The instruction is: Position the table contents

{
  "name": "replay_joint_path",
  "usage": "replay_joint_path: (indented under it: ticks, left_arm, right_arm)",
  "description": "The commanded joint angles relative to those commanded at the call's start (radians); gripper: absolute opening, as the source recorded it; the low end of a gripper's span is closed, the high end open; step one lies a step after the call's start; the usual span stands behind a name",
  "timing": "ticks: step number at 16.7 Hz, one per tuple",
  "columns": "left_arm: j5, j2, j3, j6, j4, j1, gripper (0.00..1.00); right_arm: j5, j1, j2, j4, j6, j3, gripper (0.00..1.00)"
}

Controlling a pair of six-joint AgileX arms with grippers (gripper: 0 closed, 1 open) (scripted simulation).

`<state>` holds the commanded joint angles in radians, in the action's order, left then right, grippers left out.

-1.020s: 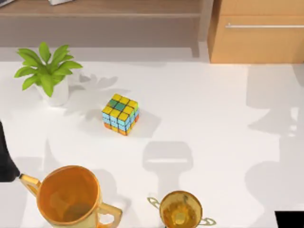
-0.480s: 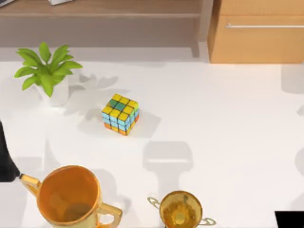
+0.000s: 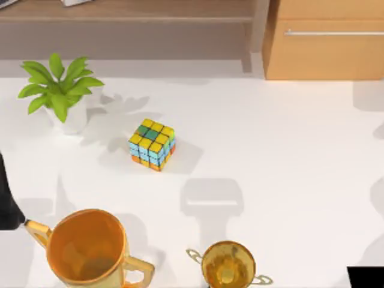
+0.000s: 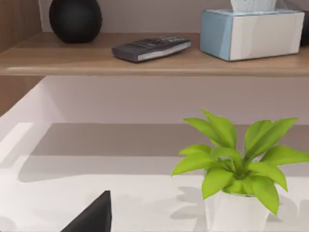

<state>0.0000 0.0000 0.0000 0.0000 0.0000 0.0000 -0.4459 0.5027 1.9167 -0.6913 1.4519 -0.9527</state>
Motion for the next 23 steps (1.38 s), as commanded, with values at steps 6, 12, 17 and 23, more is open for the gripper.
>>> replay_joint_path:
  ticks: [6,12,17,23]
  left_arm:
    - [0.000,0.000,0.000,0.000,0.000,0.000,1.00]
    - [0.000,0.000,0.000,0.000,0.000,0.000,1.00]
    - [0.000,0.000,0.000,0.000,0.000,0.000,1.00]
    - [0.000,0.000,0.000,0.000,0.000,0.000,1.00]
  right_arm:
    - [0.019,-0.017,0.057,0.011,0.005,-0.056,0.00]
    - [0.019,-0.017,0.057,0.011,0.005,-0.056,0.38]
    - [0.019,-0.017,0.057,0.011,0.005,-0.056,0.75]
    - [0.019,-0.017,0.057,0.011,0.005,-0.056,1.00]
